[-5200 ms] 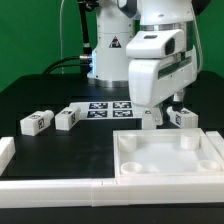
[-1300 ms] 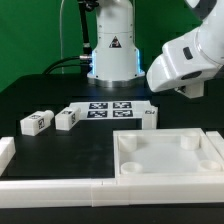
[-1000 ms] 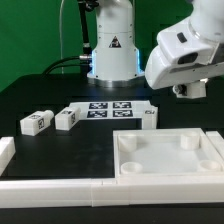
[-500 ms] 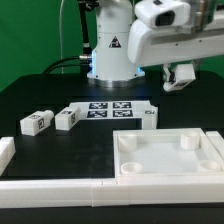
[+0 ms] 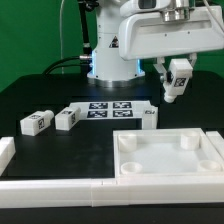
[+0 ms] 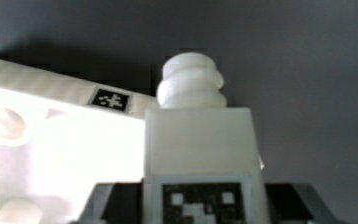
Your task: Assemble one leg
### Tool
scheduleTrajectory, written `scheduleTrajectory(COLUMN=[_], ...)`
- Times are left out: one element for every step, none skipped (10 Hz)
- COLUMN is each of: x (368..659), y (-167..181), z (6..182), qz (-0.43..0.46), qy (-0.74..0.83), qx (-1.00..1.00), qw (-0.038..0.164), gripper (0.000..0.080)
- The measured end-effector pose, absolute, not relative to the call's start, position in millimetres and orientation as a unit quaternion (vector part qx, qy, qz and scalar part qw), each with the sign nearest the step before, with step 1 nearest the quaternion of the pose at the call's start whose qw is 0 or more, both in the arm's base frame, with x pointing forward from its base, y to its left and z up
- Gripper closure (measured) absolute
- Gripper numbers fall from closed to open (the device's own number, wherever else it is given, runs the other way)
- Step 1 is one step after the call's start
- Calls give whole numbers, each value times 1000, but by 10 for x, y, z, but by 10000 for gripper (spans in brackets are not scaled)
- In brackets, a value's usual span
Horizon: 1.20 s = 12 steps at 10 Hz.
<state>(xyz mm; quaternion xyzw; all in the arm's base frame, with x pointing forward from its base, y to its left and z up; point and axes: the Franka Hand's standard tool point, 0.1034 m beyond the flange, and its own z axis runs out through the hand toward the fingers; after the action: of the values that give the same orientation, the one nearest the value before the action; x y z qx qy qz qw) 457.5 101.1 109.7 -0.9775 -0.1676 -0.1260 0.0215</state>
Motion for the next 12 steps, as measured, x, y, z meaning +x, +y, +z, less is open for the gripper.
scheduleTrajectory(x=[4811,4993,5118,5074,5057,5057,5056,5069,5192,5375,5546,5744], y=[994,984,965,978,980,980,980,994,1055,1127,1182,1208], z=[1086,1080,1080,1063,1054,1048,1046,1041,1060,1091,1102,1116], qz=[-138,-145,-151,-148,-146,-146,-146,-141,-135,-139,-139,-140], qy=[-185,-193,-196,-197,-198,-198,-198,-199,-202,-203,-205,-206], qx=[-973,-970,-969,-969,-969,-969,-969,-969,-970,-969,-968,-968], qw=[22,22,22,23,23,23,23,24,27,31,34,37], gripper=[512,512,512,512,512,512,512,512,512,512,512,512])
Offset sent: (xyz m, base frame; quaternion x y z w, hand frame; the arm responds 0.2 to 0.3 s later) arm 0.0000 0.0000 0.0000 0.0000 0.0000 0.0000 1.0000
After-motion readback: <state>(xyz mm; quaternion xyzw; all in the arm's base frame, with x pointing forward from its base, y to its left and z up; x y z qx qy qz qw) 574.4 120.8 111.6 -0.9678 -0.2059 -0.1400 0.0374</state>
